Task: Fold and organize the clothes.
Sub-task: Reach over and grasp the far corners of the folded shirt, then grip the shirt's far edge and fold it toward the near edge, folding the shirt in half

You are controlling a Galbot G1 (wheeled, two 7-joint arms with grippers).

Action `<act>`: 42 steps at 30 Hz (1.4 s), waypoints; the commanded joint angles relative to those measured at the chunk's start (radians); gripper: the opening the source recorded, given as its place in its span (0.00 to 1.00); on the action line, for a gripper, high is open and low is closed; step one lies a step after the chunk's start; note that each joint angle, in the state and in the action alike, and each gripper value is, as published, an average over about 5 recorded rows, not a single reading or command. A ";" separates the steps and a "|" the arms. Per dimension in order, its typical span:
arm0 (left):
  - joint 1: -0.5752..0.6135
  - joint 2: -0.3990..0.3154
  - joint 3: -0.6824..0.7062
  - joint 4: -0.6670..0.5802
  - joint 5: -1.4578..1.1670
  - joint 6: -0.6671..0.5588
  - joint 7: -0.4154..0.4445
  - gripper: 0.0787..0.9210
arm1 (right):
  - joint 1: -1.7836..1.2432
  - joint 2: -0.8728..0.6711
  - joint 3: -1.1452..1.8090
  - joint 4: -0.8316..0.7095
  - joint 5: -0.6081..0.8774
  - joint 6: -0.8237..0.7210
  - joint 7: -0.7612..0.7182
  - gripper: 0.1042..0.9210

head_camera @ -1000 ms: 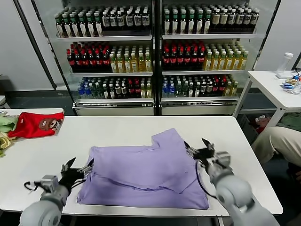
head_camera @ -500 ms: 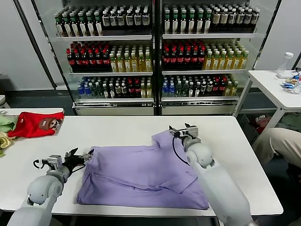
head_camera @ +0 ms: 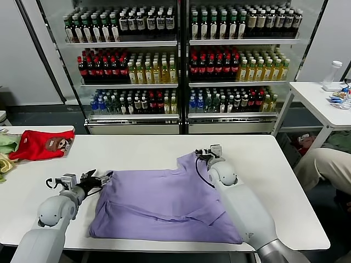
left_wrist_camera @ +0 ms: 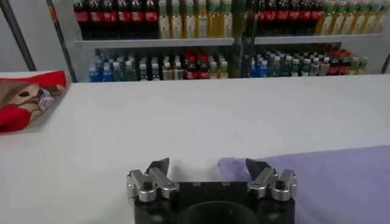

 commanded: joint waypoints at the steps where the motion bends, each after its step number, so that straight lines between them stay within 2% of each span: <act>1: -0.021 -0.002 0.008 0.033 0.029 0.008 0.003 0.87 | 0.027 0.018 -0.009 -0.052 0.017 0.002 0.007 0.86; 6: 0.010 -0.004 0.005 0.003 0.019 0.018 0.021 0.73 | 0.021 0.017 -0.012 -0.040 0.053 -0.002 0.019 0.73; 20: 0.006 -0.024 0.021 0.002 0.011 -0.012 0.014 0.26 | 0.008 0.009 -0.007 -0.005 0.069 0.018 0.029 0.23; 23: 0.010 -0.020 0.017 -0.014 -0.012 -0.041 0.009 0.17 | -0.005 -0.006 0.003 0.057 0.068 0.038 0.014 0.12; 26: 0.039 -0.005 0.002 -0.069 -0.068 -0.080 -0.009 0.07 | -0.050 -0.049 0.016 0.201 0.070 0.035 0.015 0.04; 28: 0.071 0.008 -0.010 -0.121 -0.107 -0.089 -0.032 0.02 | -0.101 -0.095 0.021 0.331 0.080 0.023 0.022 0.01; 32: 0.131 0.023 -0.026 -0.201 -0.164 -0.091 -0.082 0.01 | -0.204 -0.175 0.035 0.542 0.109 -0.006 0.044 0.01; 37: 0.240 0.025 -0.053 -0.310 -0.192 -0.119 -0.100 0.01 | -0.349 -0.236 0.088 0.693 0.126 -0.019 0.059 0.01; 42: 0.341 0.013 -0.059 -0.360 -0.188 -0.165 -0.117 0.01 | -0.516 -0.262 0.158 0.802 0.125 -0.019 0.065 0.01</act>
